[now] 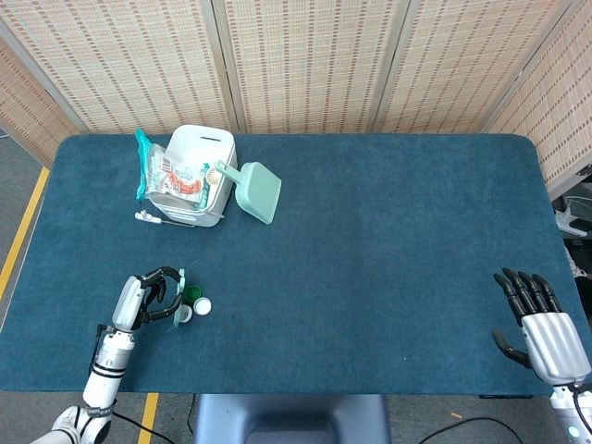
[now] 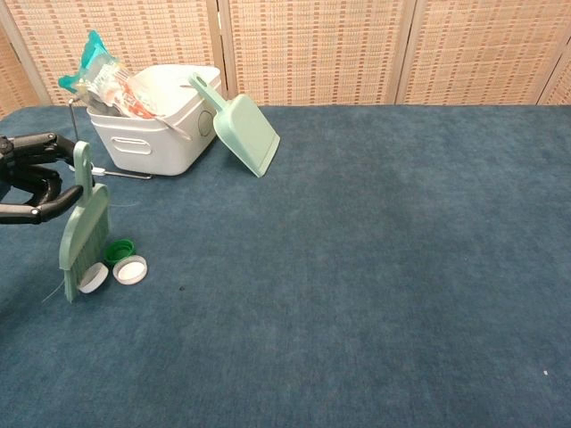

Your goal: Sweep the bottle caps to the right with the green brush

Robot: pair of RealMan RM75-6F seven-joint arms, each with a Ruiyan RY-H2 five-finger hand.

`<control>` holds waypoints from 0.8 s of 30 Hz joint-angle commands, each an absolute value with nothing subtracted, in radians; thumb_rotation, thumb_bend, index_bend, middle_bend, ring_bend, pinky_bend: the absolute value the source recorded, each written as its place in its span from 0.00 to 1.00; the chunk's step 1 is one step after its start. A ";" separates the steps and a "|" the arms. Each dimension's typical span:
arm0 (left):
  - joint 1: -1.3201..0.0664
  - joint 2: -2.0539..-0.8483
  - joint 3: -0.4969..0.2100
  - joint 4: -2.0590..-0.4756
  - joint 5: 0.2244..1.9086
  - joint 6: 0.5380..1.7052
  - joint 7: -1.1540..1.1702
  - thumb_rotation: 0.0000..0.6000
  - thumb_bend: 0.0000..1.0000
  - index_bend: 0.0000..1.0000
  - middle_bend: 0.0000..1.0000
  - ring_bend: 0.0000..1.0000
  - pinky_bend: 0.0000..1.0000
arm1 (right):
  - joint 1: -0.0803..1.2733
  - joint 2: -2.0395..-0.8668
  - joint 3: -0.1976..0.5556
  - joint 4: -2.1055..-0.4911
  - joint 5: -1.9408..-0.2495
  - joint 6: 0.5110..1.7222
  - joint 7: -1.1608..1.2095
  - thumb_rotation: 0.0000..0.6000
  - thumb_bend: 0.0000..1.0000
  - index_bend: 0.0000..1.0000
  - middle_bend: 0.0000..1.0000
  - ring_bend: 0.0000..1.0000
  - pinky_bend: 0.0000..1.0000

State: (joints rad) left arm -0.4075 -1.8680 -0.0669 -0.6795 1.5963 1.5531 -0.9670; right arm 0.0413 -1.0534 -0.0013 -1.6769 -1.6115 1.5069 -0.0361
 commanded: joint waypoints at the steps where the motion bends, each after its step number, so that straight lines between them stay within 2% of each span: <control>1: -0.410 -1.874 -0.063 -0.672 1.597 1.549 -0.975 1.00 0.76 0.78 0.92 0.77 0.93 | 0.041 -1.054 -0.001 -1.677 -1.611 1.508 -0.037 1.00 0.27 0.00 0.01 0.00 0.00; 24: -0.475 -1.932 -0.038 -0.730 1.630 1.504 -1.005 1.00 0.76 0.78 0.92 0.77 0.93 | 0.043 -1.055 0.004 -1.675 -1.600 1.502 -0.035 1.00 0.27 0.00 0.01 0.00 0.00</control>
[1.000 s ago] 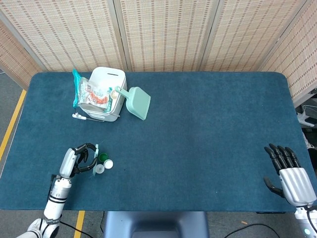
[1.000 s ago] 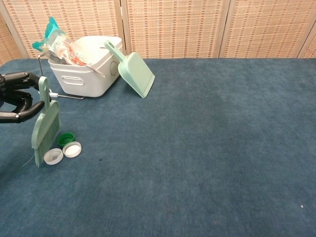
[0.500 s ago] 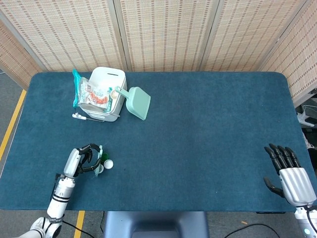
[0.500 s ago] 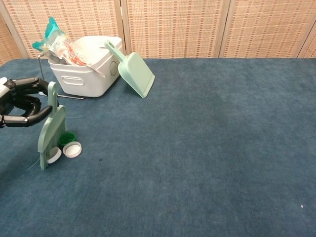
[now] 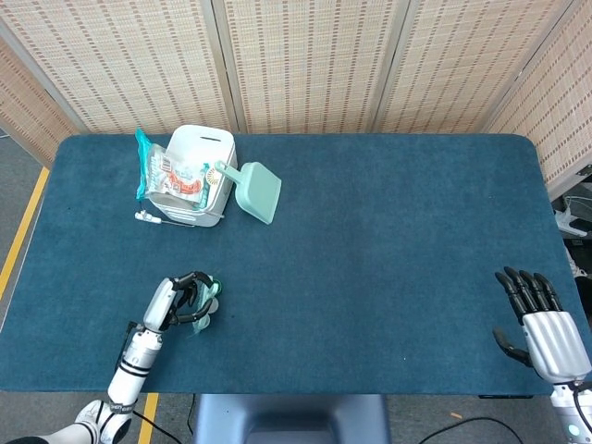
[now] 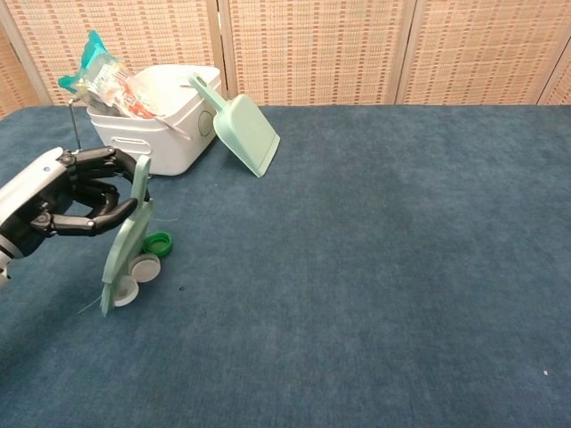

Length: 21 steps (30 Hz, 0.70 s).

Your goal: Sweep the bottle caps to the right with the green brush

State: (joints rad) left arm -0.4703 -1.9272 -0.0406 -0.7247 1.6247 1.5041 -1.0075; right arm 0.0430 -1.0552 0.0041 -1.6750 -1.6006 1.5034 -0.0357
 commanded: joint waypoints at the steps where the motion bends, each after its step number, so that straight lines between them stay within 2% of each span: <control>1: -0.479 -1.936 -0.037 -0.733 1.632 1.504 -1.003 1.00 0.76 0.78 0.92 0.77 0.93 | 0.044 -1.054 0.004 -1.675 -1.599 1.502 -0.034 1.00 0.27 0.00 0.01 0.00 0.00; 13: -0.528 -1.982 -0.030 -0.777 1.654 1.481 -0.991 1.00 0.76 0.78 0.92 0.77 0.93 | 0.043 -1.050 0.008 -1.672 -1.595 1.505 -0.020 1.00 0.27 0.00 0.01 0.00 0.00; 21: -0.569 -1.985 -0.054 -0.834 1.680 1.525 -0.952 1.00 0.76 0.78 0.92 0.77 0.93 | 0.047 -1.051 0.008 -1.669 -1.592 1.495 -0.020 1.00 0.27 0.00 0.01 0.00 0.00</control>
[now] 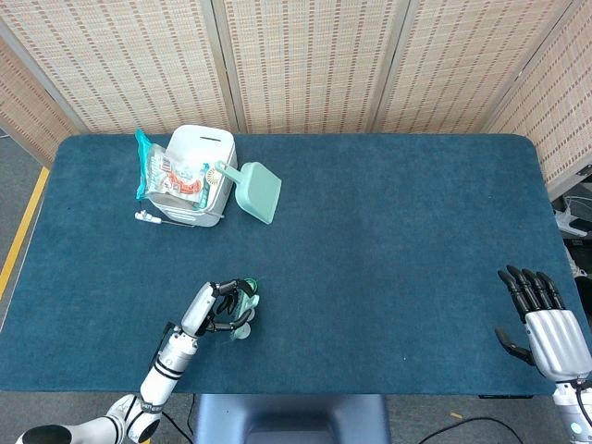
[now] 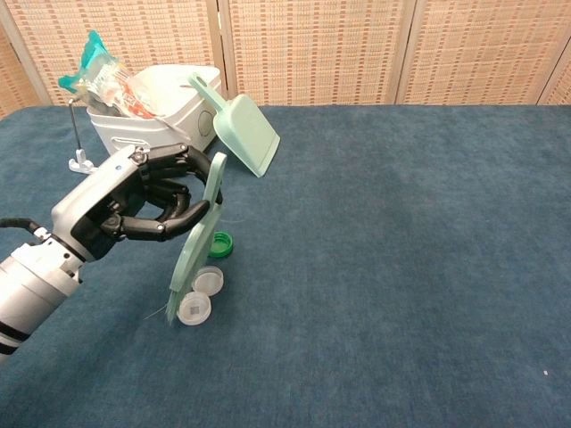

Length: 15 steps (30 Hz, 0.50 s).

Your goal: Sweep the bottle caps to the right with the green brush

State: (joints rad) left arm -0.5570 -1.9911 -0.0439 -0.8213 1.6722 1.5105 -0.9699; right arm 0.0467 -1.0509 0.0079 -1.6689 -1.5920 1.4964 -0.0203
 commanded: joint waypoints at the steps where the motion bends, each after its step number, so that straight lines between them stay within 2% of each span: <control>1: -0.572 -1.979 -0.059 -0.839 1.681 1.531 -0.943 1.00 0.76 0.78 0.92 0.77 0.93 | 0.047 -1.050 0.008 -1.669 -1.592 1.495 -0.019 1.00 0.27 0.00 0.01 0.00 0.00; 7: -0.586 -1.929 -0.088 -0.830 1.657 1.520 -0.911 1.00 0.76 0.78 0.92 0.77 0.93 | 0.044 -1.047 0.005 -1.671 -1.598 1.502 -0.014 1.00 0.27 0.00 0.01 0.00 0.00; 15: -0.616 -1.939 -0.102 -0.752 1.595 1.395 -0.964 1.00 0.76 0.78 0.92 0.77 0.93 | 0.044 -1.050 0.001 -1.674 -1.606 1.501 -0.023 1.00 0.27 0.00 0.01 0.00 0.00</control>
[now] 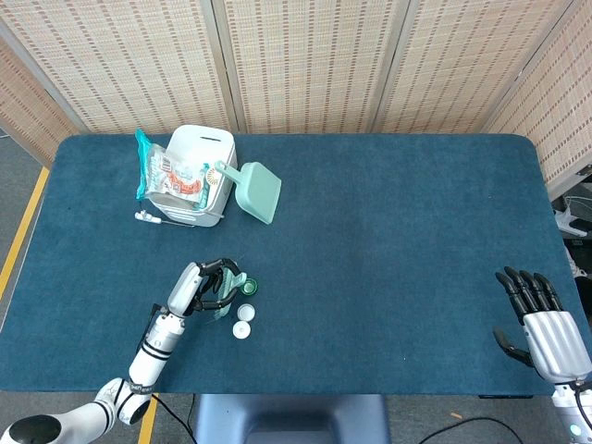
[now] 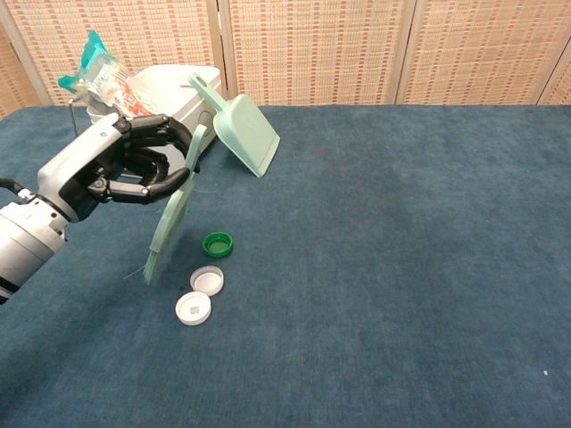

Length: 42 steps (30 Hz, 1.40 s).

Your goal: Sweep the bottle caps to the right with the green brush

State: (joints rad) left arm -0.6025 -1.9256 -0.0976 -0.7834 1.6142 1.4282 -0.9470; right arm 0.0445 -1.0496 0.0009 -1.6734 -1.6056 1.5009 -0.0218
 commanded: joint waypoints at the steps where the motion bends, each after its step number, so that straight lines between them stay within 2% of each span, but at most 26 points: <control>1: -0.620 -1.947 -0.103 -0.741 1.592 1.387 -0.965 1.00 0.76 0.78 0.92 0.77 0.93 | 0.044 -1.050 0.001 -1.674 -1.606 1.502 -0.023 1.00 0.27 0.00 0.01 0.00 0.00; 11: -0.649 -2.013 -0.075 -0.680 1.616 1.380 -1.014 1.00 0.76 0.78 0.92 0.77 0.93 | 0.046 -1.050 0.005 -1.670 -1.595 1.498 -0.021 1.00 0.27 0.00 0.01 0.00 0.00; 21: -0.653 -2.030 -0.008 -0.741 1.692 1.450 -1.017 1.00 0.76 0.78 0.92 0.77 0.93 | 0.045 -1.048 0.007 -1.670 -1.590 1.498 -0.017 1.00 0.27 0.00 0.01 0.00 0.00; 28: -0.661 -2.019 -0.012 -0.778 1.714 1.501 -0.964 1.00 0.76 0.78 0.92 0.77 0.93 | 0.044 -1.044 0.004 -1.671 -1.592 1.497 -0.013 1.00 0.27 0.00 0.01 0.00 0.00; 32: -0.654 -1.981 -0.018 -0.802 1.710 1.522 -0.945 1.00 0.76 0.78 0.92 0.77 0.93 | 0.044 -1.043 0.003 -1.670 -1.594 1.497 -0.011 1.00 0.27 0.00 0.01 0.00 0.00; 42: -0.549 -1.774 0.008 -0.765 1.685 1.578 -0.742 1.00 0.75 0.78 0.92 0.77 0.92 | 0.044 -1.040 -0.004 -1.672 -1.605 1.494 -0.008 1.00 0.27 0.00 0.01 0.00 0.00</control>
